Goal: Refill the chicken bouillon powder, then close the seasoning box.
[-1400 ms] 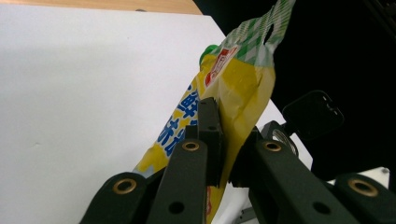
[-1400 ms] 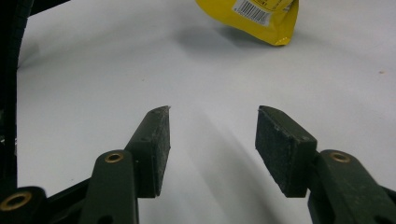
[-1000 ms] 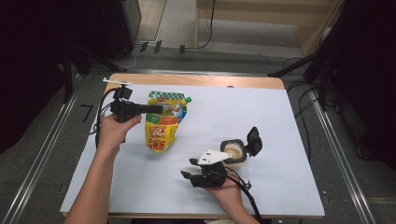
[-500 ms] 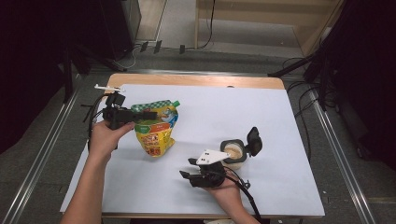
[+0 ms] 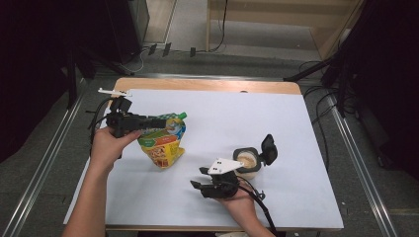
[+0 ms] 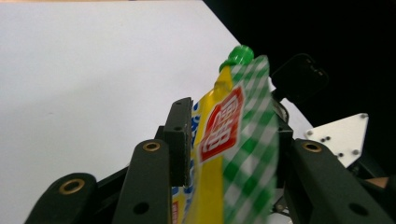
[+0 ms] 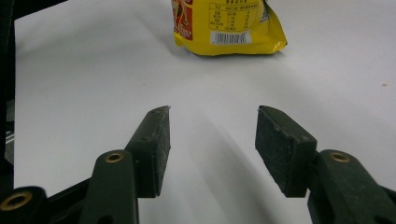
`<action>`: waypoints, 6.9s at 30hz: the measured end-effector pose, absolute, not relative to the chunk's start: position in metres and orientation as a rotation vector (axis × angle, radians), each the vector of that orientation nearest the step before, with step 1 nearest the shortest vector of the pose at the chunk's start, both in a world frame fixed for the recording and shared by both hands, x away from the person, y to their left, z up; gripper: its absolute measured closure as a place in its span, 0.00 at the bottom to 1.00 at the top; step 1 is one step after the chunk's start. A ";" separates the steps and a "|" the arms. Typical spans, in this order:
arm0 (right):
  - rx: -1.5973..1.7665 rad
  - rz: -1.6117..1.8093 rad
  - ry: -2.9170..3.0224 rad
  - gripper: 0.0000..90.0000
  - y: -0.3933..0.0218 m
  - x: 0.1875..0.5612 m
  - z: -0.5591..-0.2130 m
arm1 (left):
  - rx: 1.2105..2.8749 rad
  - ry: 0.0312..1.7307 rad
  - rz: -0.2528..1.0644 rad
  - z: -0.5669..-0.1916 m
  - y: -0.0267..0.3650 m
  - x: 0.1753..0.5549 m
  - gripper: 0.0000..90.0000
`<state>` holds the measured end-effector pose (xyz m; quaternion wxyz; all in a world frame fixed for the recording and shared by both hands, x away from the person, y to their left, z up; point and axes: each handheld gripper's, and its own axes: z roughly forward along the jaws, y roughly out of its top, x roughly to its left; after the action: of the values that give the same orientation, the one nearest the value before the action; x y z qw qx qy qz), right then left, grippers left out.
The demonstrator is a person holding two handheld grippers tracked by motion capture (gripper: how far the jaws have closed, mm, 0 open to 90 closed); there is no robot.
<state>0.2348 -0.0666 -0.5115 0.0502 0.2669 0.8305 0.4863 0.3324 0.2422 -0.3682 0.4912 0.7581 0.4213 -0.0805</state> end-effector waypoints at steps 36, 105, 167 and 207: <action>0.795 1.469 2.546 0.52 -0.063 0.233 -0.512 | 1.812 1.102 -0.120 -0.339 0.266 0.325 0.65; 0.943 1.426 2.496 0.76 -0.161 0.251 -0.405 | 1.859 1.164 -0.016 -0.394 0.276 0.344 0.49; 1.292 1.362 2.353 1.00 -0.255 0.281 -0.416 | 1.858 1.170 -0.034 -0.398 0.277 0.346 0.47; 1.190 1.407 2.458 1.00 -0.217 0.278 -0.428 | 1.847 1.186 -0.052 -0.401 0.279 0.347 0.45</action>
<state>0.2781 -0.2173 -0.4278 0.0349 0.3871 0.7996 0.4578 0.3473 0.2793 -0.4013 0.4555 0.7488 0.4810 -0.0209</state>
